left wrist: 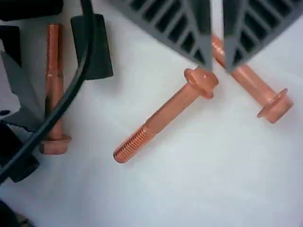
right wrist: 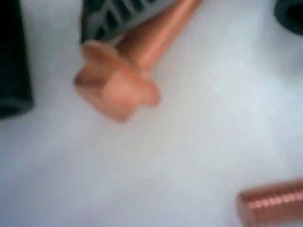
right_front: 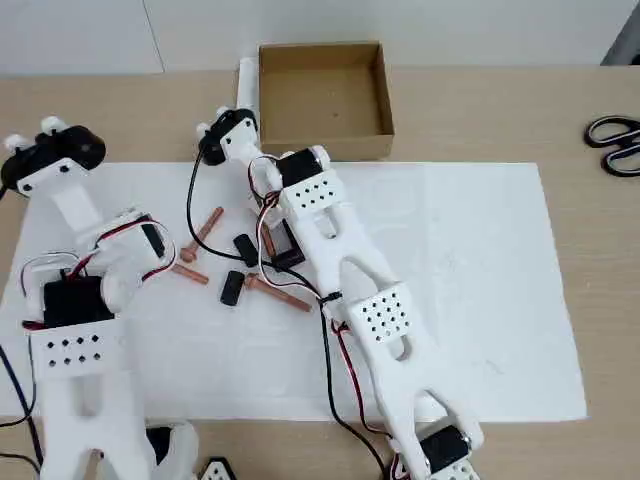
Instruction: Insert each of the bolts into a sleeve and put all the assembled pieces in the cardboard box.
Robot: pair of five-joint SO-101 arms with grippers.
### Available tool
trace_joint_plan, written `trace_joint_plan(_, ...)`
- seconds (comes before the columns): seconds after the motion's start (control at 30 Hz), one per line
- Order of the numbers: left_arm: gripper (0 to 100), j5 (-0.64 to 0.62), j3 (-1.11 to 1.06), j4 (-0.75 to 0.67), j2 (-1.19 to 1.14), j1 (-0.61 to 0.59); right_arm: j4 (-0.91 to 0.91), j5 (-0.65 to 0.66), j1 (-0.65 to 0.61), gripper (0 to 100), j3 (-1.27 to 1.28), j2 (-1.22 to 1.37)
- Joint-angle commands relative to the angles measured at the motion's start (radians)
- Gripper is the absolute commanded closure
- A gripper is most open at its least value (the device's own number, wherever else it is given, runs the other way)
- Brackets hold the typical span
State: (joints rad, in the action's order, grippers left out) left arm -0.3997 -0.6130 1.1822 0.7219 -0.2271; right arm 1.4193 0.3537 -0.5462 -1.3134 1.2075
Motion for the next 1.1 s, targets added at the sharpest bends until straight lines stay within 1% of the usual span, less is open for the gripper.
trace_joint_plan(0.0, 99, -0.003, 0.048, -0.006, 0.006, -0.006, -0.012, 0.008, 0.002, 76.6, -0.038, 0.001)
trace_joint_plan(0.07, 99, -0.003, 0.048, -0.006, 0.006, -0.006, -0.024, 0.008, 0.002, 78.6, -0.038, 0.007)
trace_joint_plan(0.1, 99, -0.003, 0.048, -0.006, 0.006, -0.006, -0.03, 0.008, 0.004, 81.2, -0.038, 0.008)
trace_joint_plan(0.23, 99, -0.003, 0.047, -0.006, 0.006, -0.005, -0.081, -0.002, 0.024, 97.2, -0.037, 0.008)
trace_joint_plan(0.27, 99, -0.003, 0.047, -0.006, 0.006, -0.003, -0.085, -0.015, 0.03, 99.8, -0.038, 0.008)
trace_joint_plan(0.33, 99, -0.003, 0.045, -0.006, 0.006, -0.003, -0.088, -0.052, 0.041, 97.7, -0.038, 0.004)
trace_joint_plan(0.4, 99, -0.003, 0.045, -0.006, 0.006, -0.003, -0.085, -0.075, 0.061, 98.7, -0.038, 0.002)
trace_joint_plan(0.53, 99, -0.003, 0.048, -0.006, 0.006, -0.003, -0.059, -0.077, 0.128, 99.5, -0.048, -0.002)
trace_joint_plan(0.67, 99, -0.003, 0.048, -0.006, 0.006, -0.002, 0.048, -0.078, 0.193, 99.5, -0.143, -0.03)
trace_joint_plan(0.77, 99, -0.003, 0.048, -0.006, 0.006, 0.005, 0.153, -0.078, 0.213, 99.5, -0.229, -0.056)
trace_joint_plan(0.87, 99, -0.002, 0.048, -0.005, 0.006, 0.044, 0.294, -0.078, 0.211, 99.5, -0.324, -0.079)
trace_joint_plan(0.97, 99, 0.002, 0.051, -0.005, 0.006, 0.104, 0.315, -0.101, 0.219, 99.5, -0.341, -0.093)
trace_joint_plan(1.07, 99, 0.002, 0.051, -0.005, 0.006, 0.155, 0.321, -0.196, 0.226, 99.5, -0.347, -0.143)
